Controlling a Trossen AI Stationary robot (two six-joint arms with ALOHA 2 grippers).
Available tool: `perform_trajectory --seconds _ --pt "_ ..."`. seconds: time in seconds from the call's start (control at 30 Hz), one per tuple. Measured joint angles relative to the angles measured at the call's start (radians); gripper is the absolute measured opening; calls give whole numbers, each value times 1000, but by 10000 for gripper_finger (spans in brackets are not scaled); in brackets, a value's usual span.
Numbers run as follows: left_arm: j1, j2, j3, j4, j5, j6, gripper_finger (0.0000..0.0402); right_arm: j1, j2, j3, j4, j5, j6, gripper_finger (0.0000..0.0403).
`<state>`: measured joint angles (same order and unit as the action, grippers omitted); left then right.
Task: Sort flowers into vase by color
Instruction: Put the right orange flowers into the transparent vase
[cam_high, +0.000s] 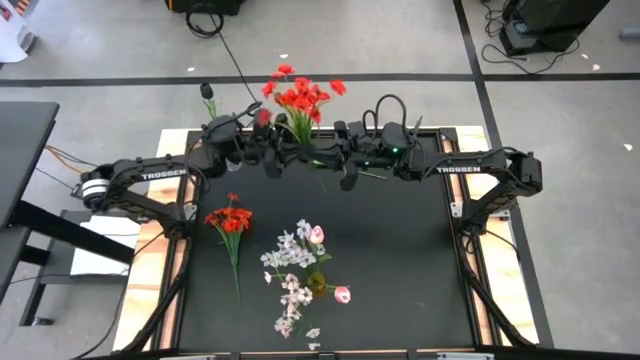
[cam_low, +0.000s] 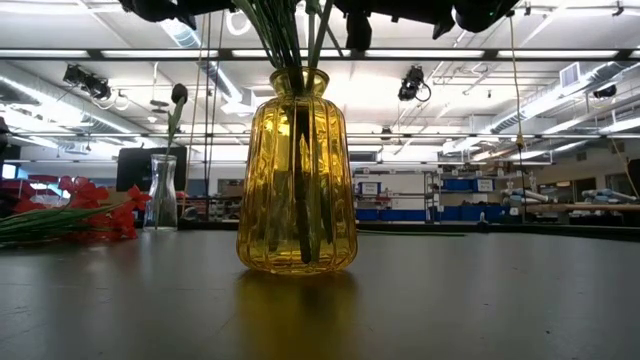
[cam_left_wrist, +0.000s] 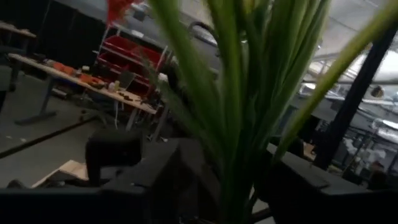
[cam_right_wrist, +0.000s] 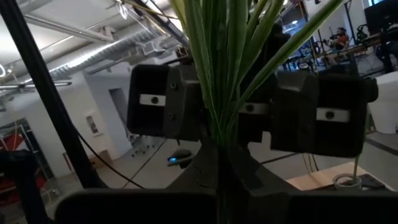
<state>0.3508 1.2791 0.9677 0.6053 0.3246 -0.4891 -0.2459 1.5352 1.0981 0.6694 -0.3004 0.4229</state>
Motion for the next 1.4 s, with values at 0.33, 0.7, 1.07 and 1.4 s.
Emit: perform_trajectory --seconds 0.33,0.7,1.07,1.4 --pt "12 2 35 -76 16 66 38 1 1 0 -16 13 29 17" --pt "17 -35 35 -182 -22 107 15 -11 2 0 -45 31 85 150" --pt "84 -253 35 -526 -158 259 15 -41 -181 0 -588 199 71 156" --pt "151 -366 35 -639 -204 328 15 -69 -475 0 -1202 174 106 12"
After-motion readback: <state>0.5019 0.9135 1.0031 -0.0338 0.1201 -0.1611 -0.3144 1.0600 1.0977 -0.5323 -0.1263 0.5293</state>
